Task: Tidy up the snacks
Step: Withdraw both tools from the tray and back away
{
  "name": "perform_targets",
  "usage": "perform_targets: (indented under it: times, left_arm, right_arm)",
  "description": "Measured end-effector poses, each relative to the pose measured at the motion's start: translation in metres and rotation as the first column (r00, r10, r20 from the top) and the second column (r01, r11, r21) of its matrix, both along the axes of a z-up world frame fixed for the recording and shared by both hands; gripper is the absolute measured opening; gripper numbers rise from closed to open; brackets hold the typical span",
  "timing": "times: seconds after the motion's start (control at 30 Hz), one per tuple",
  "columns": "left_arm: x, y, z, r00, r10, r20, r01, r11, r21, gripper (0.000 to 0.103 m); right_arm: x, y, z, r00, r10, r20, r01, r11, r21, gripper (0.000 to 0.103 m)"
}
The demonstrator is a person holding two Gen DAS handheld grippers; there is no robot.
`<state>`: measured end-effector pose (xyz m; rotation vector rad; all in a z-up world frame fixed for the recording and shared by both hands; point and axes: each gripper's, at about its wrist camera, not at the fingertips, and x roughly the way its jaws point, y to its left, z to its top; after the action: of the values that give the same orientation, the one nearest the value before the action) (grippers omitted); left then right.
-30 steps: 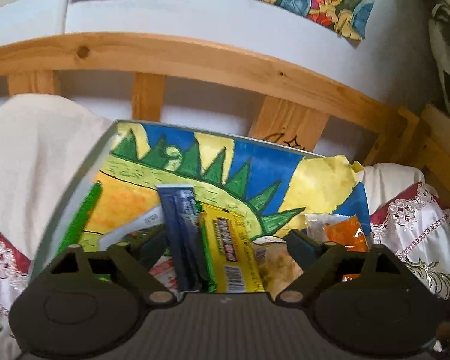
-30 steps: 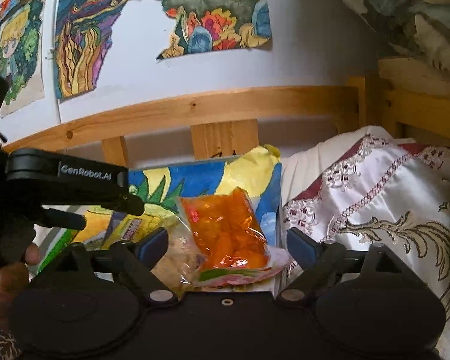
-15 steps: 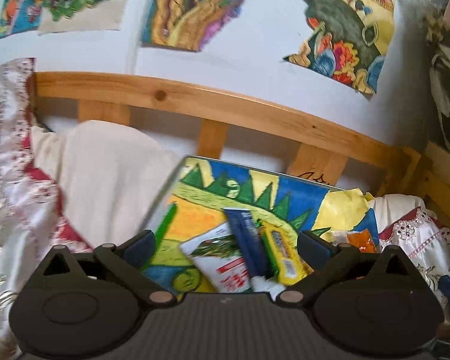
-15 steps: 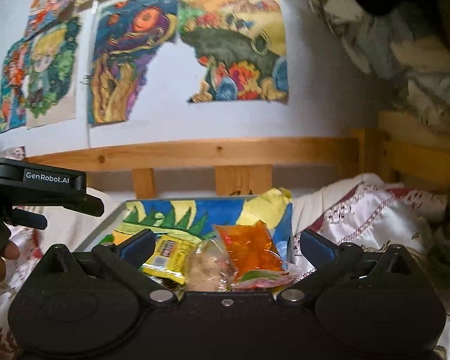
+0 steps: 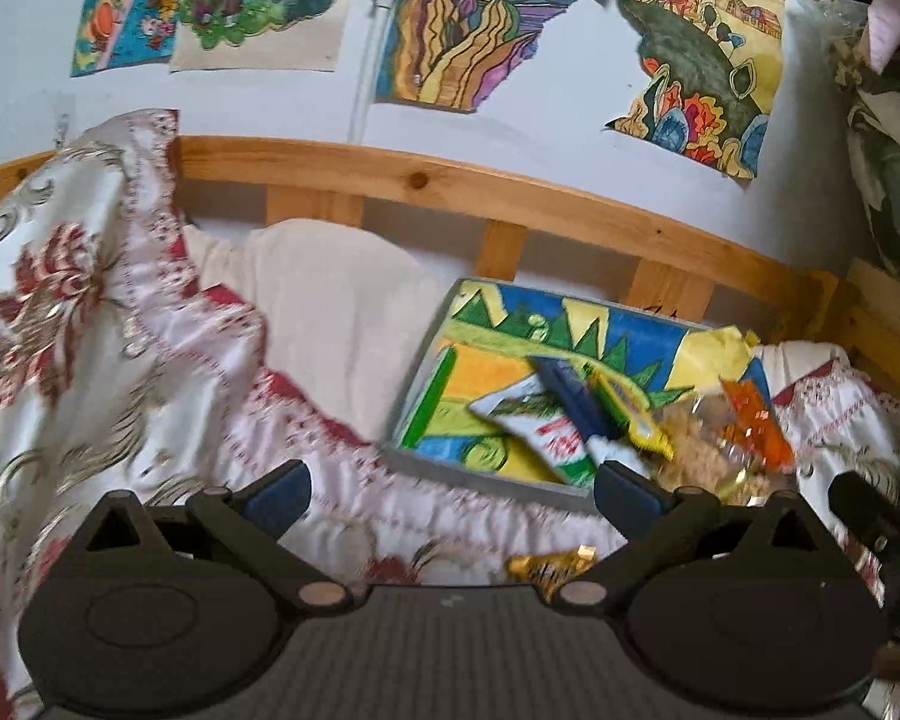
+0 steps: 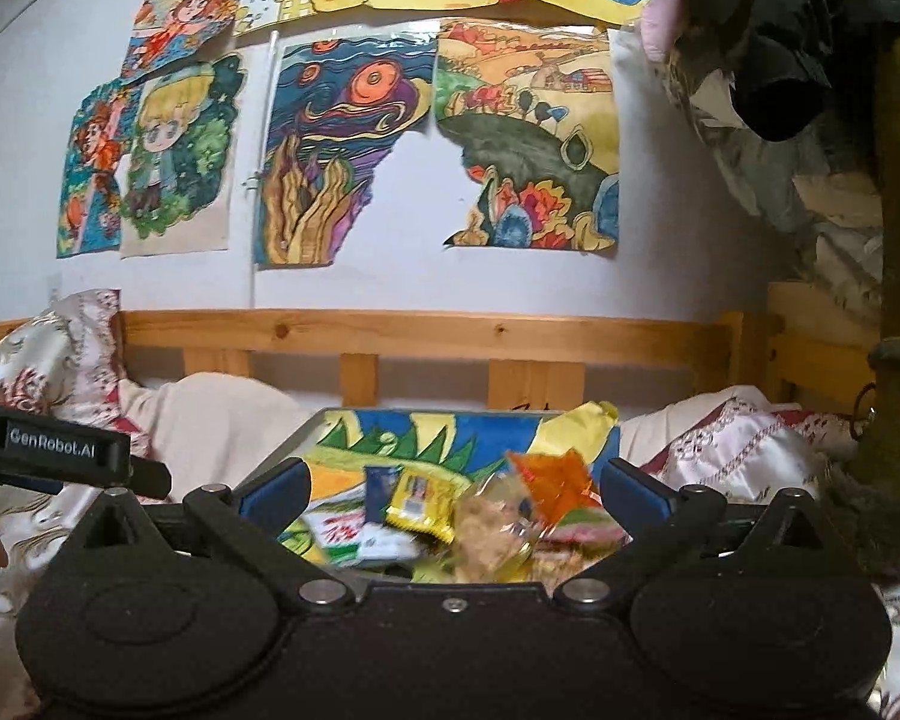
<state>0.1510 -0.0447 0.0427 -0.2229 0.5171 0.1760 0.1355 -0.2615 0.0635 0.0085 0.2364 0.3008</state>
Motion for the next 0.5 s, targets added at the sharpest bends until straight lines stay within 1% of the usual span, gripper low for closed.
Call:
perform_targets:
  times: [0.1,0.2,0.33,0.43,0.5]
  left_arm:
    - [-0.016,0.002,-0.003,1.000,-0.005,-0.005,0.005,1.000,0.015,0.102]
    - [-0.029,0.005,-0.006,1.000,-0.012,-0.016,0.013,1.000,0.027,0.102]
    - [-0.042,0.007,-0.014,0.998,-0.043,-0.045,0.045,0.998,0.032,0.102]
    - [-0.050,0.006,-0.021,0.994,-0.075,-0.074,0.080,0.995,0.058,0.102]
    - [-0.054,0.006,-0.025,0.992,-0.090,-0.087,0.096,0.993,0.068,0.102]
  right_arm:
    - [-0.017,0.001,0.002,1.000,-0.003,-0.013,0.003,1.000,-0.003,0.102]
    - [-0.032,-0.002,0.003,0.999,-0.017,-0.039,0.018,1.000,0.013,0.102]
    - [-0.047,-0.005,0.000,0.993,-0.035,-0.108,0.038,0.999,0.028,0.102]
    - [-0.055,-0.002,-0.006,0.984,-0.036,-0.174,0.038,0.999,0.008,0.102]
    - [-0.058,0.001,-0.008,0.979,-0.040,-0.200,0.038,0.999,-0.012,0.102]
